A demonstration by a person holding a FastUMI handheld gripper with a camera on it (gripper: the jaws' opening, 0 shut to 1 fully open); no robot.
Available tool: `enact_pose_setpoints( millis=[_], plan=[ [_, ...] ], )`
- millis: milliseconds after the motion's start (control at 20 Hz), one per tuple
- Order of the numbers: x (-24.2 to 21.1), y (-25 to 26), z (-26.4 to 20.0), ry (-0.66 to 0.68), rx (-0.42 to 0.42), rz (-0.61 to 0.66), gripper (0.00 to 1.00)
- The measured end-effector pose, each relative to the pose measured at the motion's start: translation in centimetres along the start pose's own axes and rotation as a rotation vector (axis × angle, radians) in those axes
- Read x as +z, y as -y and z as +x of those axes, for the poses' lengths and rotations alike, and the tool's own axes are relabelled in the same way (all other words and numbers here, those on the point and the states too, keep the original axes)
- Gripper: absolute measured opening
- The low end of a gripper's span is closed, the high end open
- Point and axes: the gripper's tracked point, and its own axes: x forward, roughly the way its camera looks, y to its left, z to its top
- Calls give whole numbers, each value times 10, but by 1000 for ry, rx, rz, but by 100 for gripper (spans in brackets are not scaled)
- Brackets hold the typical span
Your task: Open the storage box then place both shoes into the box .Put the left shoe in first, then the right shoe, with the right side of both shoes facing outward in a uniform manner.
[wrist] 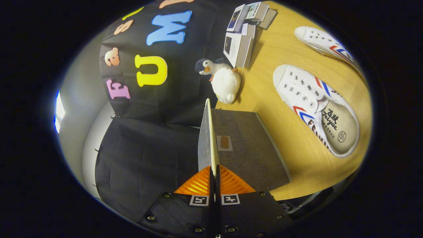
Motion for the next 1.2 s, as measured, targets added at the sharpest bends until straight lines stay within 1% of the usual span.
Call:
enact_pose_setpoints(
  millis=[100, 250, 350, 450, 700, 850, 1100, 1200],
  plan=[
    [1, -17, -3, -12, -2, -49, 0],
    [-4, -52, -4, -21, 25, -126, 0],
    [-7, -81, -1, -25, 64, -159, 0],
    [-14, -109, 4, -30, 99, -197, 0],
    [-39, -160, 27, -52, 142, -284, 0],
    [-59, -173, 49, -71, 139, -341, 0],
    [-91, -189, 80, -102, 136, -367, 0],
    [-103, -195, 91, -109, 138, -425, 0]
  ],
)
